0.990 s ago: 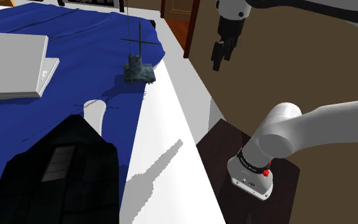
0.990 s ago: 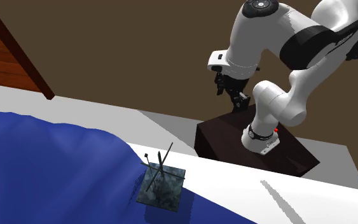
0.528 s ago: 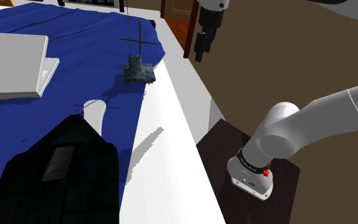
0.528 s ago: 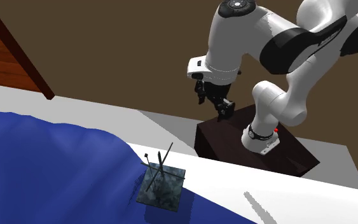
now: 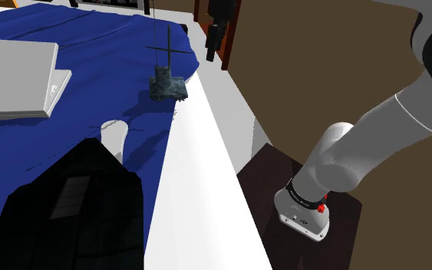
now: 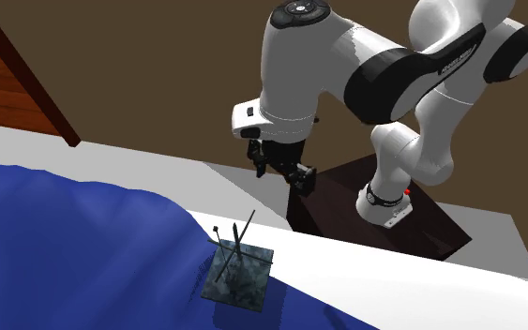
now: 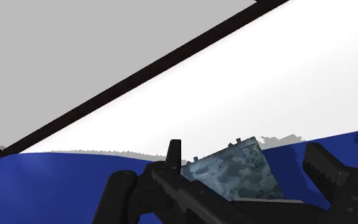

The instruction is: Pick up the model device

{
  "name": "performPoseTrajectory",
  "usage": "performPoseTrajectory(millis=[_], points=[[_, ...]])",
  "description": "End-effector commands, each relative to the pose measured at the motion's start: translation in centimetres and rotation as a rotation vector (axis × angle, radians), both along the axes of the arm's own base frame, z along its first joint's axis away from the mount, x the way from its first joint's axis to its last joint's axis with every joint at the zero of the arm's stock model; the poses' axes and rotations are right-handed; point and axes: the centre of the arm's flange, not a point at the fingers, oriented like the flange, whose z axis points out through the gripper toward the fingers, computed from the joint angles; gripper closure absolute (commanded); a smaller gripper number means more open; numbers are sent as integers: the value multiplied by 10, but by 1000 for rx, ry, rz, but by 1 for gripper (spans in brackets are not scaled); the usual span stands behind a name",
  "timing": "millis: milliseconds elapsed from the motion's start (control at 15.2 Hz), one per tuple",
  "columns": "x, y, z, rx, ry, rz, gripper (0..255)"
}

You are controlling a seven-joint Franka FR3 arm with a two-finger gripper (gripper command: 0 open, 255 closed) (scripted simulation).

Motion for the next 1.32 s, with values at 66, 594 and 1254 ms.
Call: performPoseTrajectory(millis=[66,594,1254], points=[[31,14,2,26,-20,82,0],[101,58,20,86,-67,276,0],[101,58,-21,86,-67,276,255]])
